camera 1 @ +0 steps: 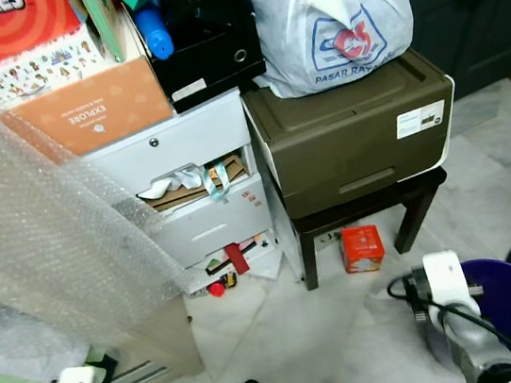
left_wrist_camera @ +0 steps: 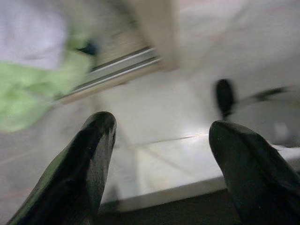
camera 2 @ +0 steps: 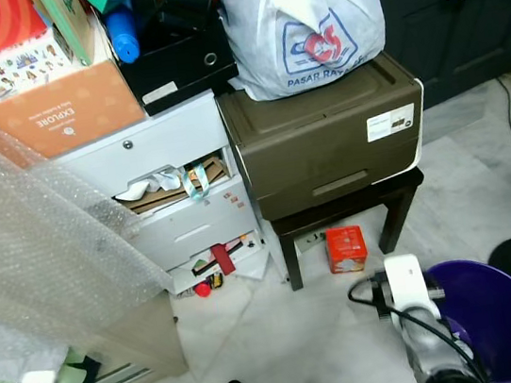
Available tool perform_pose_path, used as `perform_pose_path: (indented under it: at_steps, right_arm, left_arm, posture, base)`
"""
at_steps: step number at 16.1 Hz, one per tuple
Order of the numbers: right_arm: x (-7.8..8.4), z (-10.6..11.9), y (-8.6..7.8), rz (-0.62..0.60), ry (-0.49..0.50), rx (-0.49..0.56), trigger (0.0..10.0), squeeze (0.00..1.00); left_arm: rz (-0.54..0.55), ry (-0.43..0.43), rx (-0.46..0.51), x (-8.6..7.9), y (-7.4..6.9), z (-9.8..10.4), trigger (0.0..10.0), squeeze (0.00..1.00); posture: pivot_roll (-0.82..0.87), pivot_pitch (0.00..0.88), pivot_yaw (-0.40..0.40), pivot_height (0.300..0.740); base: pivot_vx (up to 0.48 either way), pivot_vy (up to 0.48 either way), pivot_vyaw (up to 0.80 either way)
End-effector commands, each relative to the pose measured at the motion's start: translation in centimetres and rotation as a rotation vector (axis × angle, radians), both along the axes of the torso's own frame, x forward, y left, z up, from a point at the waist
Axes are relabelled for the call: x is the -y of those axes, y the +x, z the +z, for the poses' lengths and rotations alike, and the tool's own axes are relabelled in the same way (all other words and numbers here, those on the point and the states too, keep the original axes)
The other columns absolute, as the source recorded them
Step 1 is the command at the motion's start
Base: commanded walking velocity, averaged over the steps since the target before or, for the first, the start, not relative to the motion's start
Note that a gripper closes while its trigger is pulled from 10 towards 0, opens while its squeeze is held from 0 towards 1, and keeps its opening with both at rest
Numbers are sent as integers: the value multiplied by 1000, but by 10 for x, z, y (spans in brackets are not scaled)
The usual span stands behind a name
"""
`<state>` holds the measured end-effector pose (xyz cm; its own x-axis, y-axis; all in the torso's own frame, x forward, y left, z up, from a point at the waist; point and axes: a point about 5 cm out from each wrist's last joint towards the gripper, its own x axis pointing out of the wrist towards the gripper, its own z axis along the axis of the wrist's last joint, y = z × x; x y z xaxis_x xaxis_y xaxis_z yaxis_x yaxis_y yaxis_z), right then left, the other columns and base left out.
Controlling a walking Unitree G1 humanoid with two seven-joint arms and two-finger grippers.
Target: Clean up the room
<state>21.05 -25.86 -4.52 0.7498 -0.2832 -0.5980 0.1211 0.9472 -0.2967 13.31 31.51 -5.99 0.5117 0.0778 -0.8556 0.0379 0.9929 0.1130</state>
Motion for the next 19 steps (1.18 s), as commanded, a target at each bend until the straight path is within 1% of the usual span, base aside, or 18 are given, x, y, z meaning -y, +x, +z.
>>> perform_pose_path:
  at_steps: [1,2,3,4,5,6,7,8,10,13,15,17,18,19]
  right_arm:
    - [-1,-6,-6,-20,30,-49,10000,0]
    - [-1,-9,-10,-24,32,-75,10000,0]
    - [-3,-17,-20,-43,63,-139,10000,0]
    - [-5,-21,-25,-39,74,-166,10000,0]
    - [-6,-24,-30,-25,63,-193,10000,0]
    - [-8,-30,-39,1,44,-252,10000,0]
    - [-8,-31,-41,5,42,-263,10000,0]
    - [-9,-36,-52,33,22,-328,10000,0]
    - [-5,-36,-53,24,21,-332,10000,0]
    - [3,-32,-49,0,13,-320,10000,0]
    - [7,-30,-48,-12,8,-317,10000,0]
    - [5,-30,-45,-9,11,-314,10000,0]
    - [4,-30,-44,-11,16,-315,10000,0]
    - [3,-30,-44,-9,14,-317,10000,0]
  left_arm:
    - [46,72,1,-14,-3,4,10000,0]
    - [87,94,14,-15,0,5,10000,0]
    - [180,155,25,-16,5,5,10000,0]
    - [222,180,35,-14,7,4,10000,0]
    - [234,179,40,-11,9,3,10000,0]
    - [249,177,40,-2,11,-1,10000,0]
    - [249,176,41,0,11,-2,10000,0]
    - [250,176,32,13,15,-7,10000,0]
    - [243,178,36,21,20,-9,10000,0]
    - [245,186,51,27,28,-8,10000,0]
    - [242,169,76,36,40,-6,10000,0]
    - [233,157,102,44,52,-3,10000,0]
    - [226,150,113,47,57,-2,10000,0]
    - [220,149,116,49,58,-2,10000,0]
  posture:
    - [-33,103,86,740]
    - [-43,94,78,740]
    - [-53,77,68,740]
    - [-60,66,62,740]
    - [-65,55,58,740]
    - [-75,37,54,740]
    - [-78,31,52,740]
    - [-80,17,48,740]
    - [-85,9,47,740]
    - [-105,0,50,740]
    - [-116,0,53,740]
    - [-119,0,55,740]
    - [-121,0,56,740]
    - [-124,0,59,740]
  base:
    - [0,0,0]
    - [0,0,0]
    - [0,0,0]
    - [0,0,606]
    - [0,0,794]
    - [0,0,794]
    - [0,0,794]
    - [0,0,794]
    - [0,0,788]
    - [0,0,735]
    - [0,0,0]
    - [0,0,0]
    - [0,0,0]
    - [0,0,-800]
